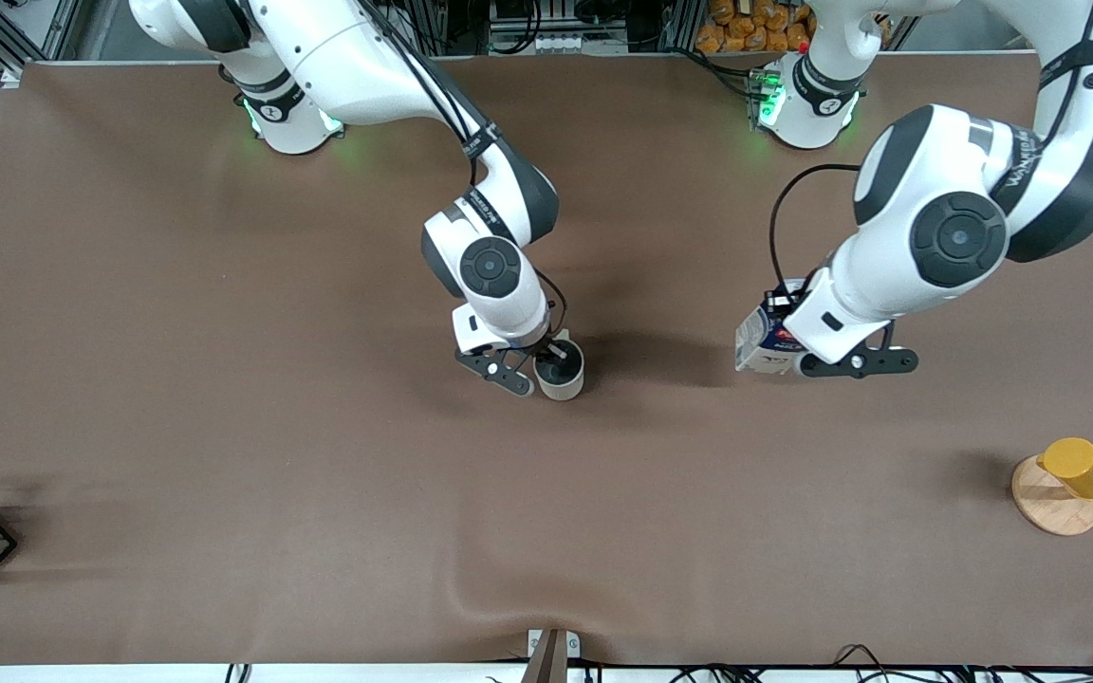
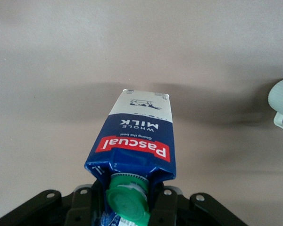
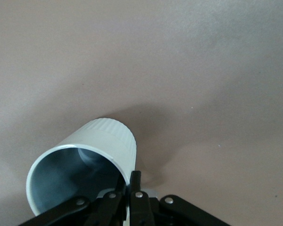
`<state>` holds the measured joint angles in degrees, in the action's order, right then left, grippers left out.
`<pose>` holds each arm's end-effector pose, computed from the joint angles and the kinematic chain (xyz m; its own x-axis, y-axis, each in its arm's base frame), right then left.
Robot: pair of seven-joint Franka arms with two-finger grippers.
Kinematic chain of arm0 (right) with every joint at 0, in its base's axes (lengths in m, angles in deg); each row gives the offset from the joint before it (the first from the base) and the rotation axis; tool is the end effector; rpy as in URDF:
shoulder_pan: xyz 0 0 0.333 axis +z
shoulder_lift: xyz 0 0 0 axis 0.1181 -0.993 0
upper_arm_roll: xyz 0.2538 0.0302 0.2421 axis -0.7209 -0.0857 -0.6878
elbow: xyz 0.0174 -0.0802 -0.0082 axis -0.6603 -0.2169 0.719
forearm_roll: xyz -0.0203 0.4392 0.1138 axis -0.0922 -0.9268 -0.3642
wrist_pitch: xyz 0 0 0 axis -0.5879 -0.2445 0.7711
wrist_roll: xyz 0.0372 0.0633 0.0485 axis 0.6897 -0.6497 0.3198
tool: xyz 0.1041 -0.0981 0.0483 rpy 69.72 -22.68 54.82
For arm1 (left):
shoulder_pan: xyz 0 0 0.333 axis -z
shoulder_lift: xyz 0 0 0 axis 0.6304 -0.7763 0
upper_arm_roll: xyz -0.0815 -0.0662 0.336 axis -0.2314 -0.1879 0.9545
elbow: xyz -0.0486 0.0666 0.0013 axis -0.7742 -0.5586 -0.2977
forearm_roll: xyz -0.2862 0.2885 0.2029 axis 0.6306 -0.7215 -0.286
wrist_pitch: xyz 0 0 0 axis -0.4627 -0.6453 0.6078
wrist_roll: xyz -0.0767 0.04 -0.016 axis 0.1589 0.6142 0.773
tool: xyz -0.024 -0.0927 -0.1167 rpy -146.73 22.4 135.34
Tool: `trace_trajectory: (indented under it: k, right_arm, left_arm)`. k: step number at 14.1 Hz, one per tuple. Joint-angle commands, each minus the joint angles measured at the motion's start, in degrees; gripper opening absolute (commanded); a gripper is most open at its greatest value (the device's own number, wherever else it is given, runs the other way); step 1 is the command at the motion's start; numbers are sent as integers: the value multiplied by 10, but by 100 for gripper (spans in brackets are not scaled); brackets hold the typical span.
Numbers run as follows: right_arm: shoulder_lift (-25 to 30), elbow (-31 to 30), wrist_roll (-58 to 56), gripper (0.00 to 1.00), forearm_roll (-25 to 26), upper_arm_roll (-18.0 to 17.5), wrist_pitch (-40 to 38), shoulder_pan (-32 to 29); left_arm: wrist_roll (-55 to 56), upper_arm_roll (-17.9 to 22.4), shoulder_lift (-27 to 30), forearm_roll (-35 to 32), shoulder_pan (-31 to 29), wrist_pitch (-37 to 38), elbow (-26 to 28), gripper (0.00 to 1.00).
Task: Place milk next to cup
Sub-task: 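Set the mug down with the right gripper and withdraw it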
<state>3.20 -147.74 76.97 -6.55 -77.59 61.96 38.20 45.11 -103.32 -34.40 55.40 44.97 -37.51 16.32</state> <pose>0.6019 0.5455 0.2028 0.8590 -0.5041 -0.0892 -0.5109 -0.8552 -0.0871 0.6389 -0.2388 0.4339 0.9734 0.0446 -0.2248 0.0340 -0.9981 -0.0507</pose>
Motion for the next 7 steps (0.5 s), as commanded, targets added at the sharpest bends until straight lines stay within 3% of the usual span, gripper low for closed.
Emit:
trace_trajectory:
  k: [1,2,5,7]
  right_arm:
    - [-14,23,13,69,1,8,-3,5]
    - [-12,23,9,100,2,8,-4,4]
    - [-2,34,6,100,0,9,-18,-7]
    - [4,48,4,100,-1,10,-75,-22]
  left_arm:
    - [17,-27,-6,4,-1,7,-2,21]
    - [16,-38,-7,4,0,7,-3,21]
    - [15,-55,-32,3,22,1,-7,21]
    - [25,-55,-46,7,55,-1,-9,21]
